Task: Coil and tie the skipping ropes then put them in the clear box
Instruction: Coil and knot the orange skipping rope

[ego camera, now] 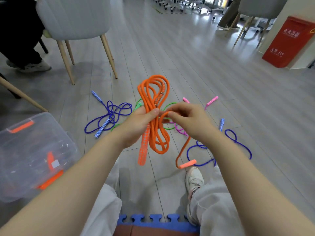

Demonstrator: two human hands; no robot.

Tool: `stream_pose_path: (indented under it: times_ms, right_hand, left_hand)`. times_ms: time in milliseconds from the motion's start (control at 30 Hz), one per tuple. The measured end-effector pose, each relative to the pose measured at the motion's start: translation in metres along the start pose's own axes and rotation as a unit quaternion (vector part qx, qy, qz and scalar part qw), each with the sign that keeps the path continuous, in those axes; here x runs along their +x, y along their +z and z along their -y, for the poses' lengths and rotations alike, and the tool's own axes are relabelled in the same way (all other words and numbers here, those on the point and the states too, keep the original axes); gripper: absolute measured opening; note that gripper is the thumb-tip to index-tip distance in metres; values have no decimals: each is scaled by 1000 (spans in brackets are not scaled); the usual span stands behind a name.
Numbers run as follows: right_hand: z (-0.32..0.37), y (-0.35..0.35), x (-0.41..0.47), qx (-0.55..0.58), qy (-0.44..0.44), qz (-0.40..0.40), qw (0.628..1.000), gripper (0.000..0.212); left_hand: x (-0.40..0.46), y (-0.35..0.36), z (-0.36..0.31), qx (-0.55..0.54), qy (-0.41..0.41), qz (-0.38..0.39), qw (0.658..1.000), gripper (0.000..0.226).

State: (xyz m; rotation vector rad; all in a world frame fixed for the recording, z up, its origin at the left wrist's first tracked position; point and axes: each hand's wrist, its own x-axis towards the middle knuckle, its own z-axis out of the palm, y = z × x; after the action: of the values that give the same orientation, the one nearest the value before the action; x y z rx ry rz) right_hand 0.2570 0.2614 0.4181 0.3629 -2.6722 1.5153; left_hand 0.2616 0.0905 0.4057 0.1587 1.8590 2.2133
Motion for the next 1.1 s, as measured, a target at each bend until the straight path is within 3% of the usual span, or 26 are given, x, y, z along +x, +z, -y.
stream_pose_path:
  times_ms: [100,267,400,500,700,967,1100]
  right_hand:
    - [-1,6,-1,-21,-22,-8,999,11]
    - [-7,11,-1,-104,-21,-43,993,8]
    - [-10,10,0,-155,10,-25,988,19]
    - [-14,0,5,-142,25,2,990,22]
    - [-20,-17,7,-87,69,23,994,8]
    - [-24,-49,7,-14,101,-13,995,10]
    - [-25,-58,4,-1,118,-54,991,13]
  left_hand:
    - [-2,3,3,-10,-25,47,999,23]
    - [2,-1,10,5,-59,51,997,21]
    - [3,-3,14,58,-52,56,995,18]
    - [6,-1,12,103,3,7,995,10]
    - [13,-15,3,60,59,-99,992,8]
    - [25,-47,-5,-40,123,-238,963,12]
    - [27,-53,-6,-105,104,-286,947,15]
